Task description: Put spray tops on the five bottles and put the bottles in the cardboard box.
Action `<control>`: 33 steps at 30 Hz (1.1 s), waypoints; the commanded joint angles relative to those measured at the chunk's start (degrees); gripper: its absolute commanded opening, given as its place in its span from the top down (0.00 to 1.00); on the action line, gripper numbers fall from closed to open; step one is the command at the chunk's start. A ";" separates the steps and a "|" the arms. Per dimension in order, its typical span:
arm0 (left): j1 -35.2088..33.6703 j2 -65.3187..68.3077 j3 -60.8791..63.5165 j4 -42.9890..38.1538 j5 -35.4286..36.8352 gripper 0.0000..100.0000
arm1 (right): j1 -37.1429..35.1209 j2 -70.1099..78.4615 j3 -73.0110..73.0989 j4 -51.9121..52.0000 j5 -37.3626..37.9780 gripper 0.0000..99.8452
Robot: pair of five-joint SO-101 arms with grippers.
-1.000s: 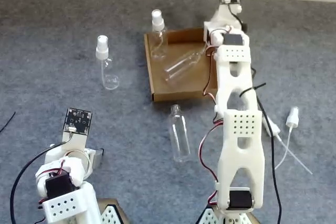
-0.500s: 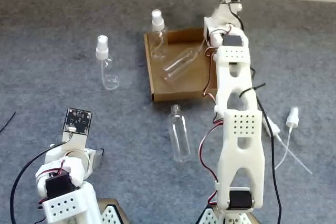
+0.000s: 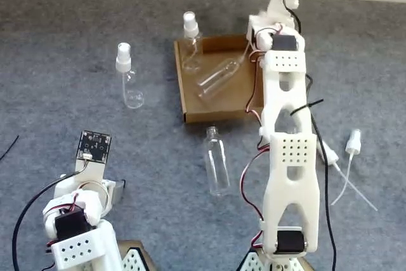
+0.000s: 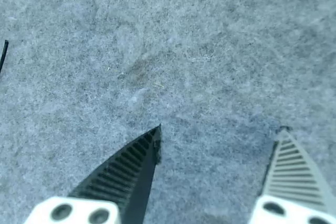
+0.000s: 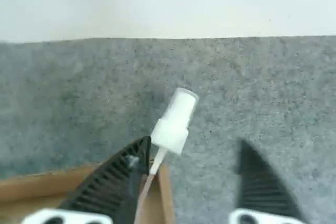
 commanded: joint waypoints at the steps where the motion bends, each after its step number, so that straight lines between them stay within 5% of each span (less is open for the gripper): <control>1: 0.66 0.04 1.36 -1.05 -0.35 0.70 | -1.98 -0.92 2.77 -9.27 -1.05 0.58; 7: 0.66 0.04 1.36 -1.05 -0.35 0.70 | -1.19 7.25 5.23 -17.19 -0.97 0.67; 13: 0.66 0.04 1.36 -1.05 -0.35 0.70 | 2.33 9.36 -0.92 -16.40 -0.88 1.00; 23: 0.66 0.04 1.36 -1.05 -0.35 0.70 | 0.84 0.66 -36.44 23.52 2.46 1.00; 29: 0.66 0.04 1.36 -1.05 -0.35 0.70 | 0.22 -13.23 -32.57 54.11 22.77 1.00; 33: 0.66 0.04 1.36 -1.05 -0.35 0.70 | 10.42 -20.79 -26.59 53.23 23.74 1.00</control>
